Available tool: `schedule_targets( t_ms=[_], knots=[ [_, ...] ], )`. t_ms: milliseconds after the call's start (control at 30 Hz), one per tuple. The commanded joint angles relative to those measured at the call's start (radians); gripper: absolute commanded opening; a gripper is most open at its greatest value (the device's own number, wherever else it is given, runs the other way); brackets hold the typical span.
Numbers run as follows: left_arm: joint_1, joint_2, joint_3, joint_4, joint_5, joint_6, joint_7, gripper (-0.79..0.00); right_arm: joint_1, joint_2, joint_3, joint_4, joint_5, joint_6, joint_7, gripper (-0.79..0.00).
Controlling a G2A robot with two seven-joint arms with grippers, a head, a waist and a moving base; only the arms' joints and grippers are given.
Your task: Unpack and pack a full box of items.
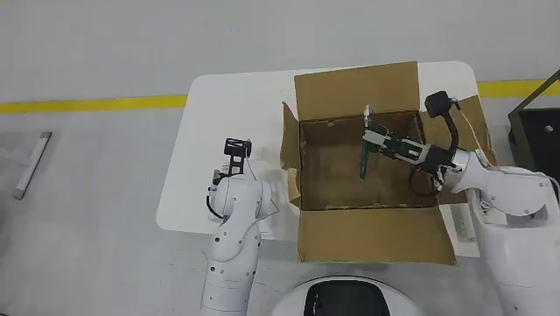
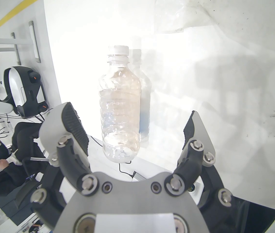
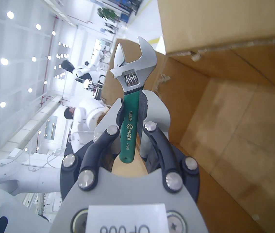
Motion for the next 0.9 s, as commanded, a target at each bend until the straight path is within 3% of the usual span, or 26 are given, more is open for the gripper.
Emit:
schedule_targets(
  t_ms=[0,133,233,367,500,633,867],
  knots=[
    [0.000,0.000,0.000,0.000,0.000,0.000,0.000,0.000,0.005,0.006,0.062,-0.025,0.064,-0.031,-0.033,-0.785],
    [0.000,0.000,0.000,0.000,0.000,0.000,0.000,0.000,-0.002,0.028,0.240,-0.081,0.097,-0.073,-0.089,-0.785],
    [0.000,0.000,0.000,0.000,0.000,0.000,0.000,0.000,-0.028,0.050,0.408,-0.125,0.028,-0.077,-0.107,-0.785],
    [0.000,0.000,0.000,0.000,0.000,0.000,0.000,0.000,-0.098,0.078,0.625,-0.177,-0.097,-0.065,-0.103,-0.785],
    [0.000,0.000,0.000,0.000,0.000,0.000,0.000,0.000,-0.185,0.102,0.739,-0.211,-0.282,-0.050,-0.028,-0.785],
    [0.000,0.000,0.000,0.000,0.000,0.000,0.000,0.000,-0.251,0.120,0.726,-0.215,-0.477,-0.037,0.034,-0.785],
    [0.000,0.000,0.000,0.000,0.000,0.000,0.000,0.000,-0.283,0.135,0.528,-0.201,-0.756,-0.097,-0.026,-0.785]
  ],
)
